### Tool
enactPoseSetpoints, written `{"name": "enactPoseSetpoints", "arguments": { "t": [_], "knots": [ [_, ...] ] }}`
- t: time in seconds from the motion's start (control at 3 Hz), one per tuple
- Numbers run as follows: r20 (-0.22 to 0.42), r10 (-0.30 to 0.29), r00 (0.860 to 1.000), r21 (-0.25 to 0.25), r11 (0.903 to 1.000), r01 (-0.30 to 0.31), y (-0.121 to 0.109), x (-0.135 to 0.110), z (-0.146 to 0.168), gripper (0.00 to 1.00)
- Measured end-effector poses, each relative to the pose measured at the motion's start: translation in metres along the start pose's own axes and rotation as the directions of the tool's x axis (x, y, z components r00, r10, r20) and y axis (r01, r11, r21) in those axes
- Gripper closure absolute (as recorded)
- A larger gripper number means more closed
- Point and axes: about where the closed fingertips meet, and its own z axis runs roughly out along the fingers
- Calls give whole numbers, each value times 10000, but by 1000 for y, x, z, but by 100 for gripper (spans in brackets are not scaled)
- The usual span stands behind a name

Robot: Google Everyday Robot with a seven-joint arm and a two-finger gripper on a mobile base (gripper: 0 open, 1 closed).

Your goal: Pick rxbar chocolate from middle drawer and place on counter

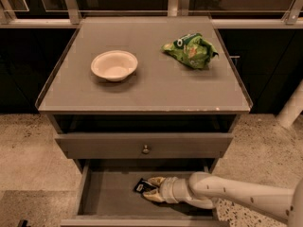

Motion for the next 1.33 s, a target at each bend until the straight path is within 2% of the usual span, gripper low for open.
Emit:
{"name": "enactPoseSetpoints", "arguments": {
  "t": [0.33, 0.67, 1.0, 1.33],
  "knots": [
    [342, -103, 9994, 794, 9968, 75, 17, -20, -37, 100],
    [528, -235, 9983, 1873, 9822, 132, 32, -37, -87, 100],
    [556, -602, 9966, 2422, 9692, 451, 31, -60, -129, 100],
    [471, -1193, 9917, 2648, 9588, 1027, 25, -93, -165, 100]
  ]
}}
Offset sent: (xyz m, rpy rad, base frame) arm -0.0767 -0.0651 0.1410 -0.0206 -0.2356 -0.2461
